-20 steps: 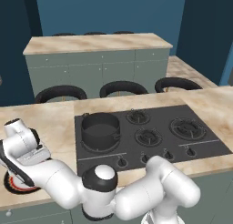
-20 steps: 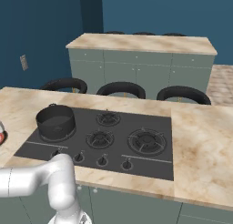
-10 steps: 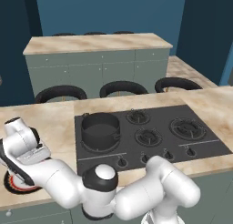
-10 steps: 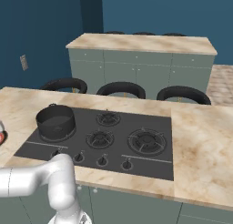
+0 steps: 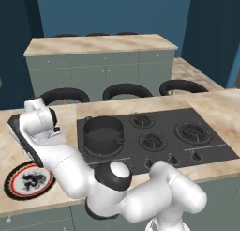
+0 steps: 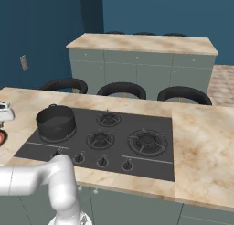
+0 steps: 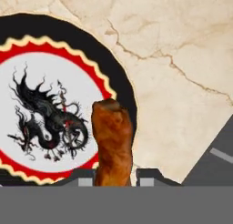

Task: Retrieve the frozen meat and place it in the pot on a burner. Then turn the burner on.

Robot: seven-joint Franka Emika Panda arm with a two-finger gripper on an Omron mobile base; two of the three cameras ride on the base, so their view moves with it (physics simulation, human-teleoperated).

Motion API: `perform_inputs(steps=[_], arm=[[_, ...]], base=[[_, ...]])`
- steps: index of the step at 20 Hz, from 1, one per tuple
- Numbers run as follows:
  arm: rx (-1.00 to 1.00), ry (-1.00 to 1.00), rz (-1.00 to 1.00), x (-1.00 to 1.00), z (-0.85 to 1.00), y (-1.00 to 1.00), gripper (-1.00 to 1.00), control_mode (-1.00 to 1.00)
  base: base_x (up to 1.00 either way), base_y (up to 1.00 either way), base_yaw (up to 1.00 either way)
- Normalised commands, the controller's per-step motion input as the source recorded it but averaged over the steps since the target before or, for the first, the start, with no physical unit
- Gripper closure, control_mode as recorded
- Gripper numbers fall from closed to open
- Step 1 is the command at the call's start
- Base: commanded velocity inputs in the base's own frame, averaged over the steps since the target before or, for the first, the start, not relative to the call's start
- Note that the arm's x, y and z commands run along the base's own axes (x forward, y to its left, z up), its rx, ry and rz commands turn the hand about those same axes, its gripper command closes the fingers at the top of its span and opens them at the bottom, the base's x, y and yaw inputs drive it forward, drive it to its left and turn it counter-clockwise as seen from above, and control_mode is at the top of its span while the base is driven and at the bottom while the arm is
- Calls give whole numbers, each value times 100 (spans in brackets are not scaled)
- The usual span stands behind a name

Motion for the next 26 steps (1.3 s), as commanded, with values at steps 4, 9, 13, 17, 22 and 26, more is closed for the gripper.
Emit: perform_inputs(steps=[4,9,13,17,22,26], arm=[[8,0,-1,32,67,-76,100,-100],[5,-1,0,20,75,-63,100,-100],[5,-5,-3,0,64,-53,100,-100],[0,-15,-10,15,28,-71,100,-100],[0,-13,-9,9,22,-70,100,-100],[-3,-8,-2,6,13,-38,100,-100]], base=[[0,0,0],[0,0,0],[0,0,0],[0,0,0],[0,0,0],[0,0,0]])
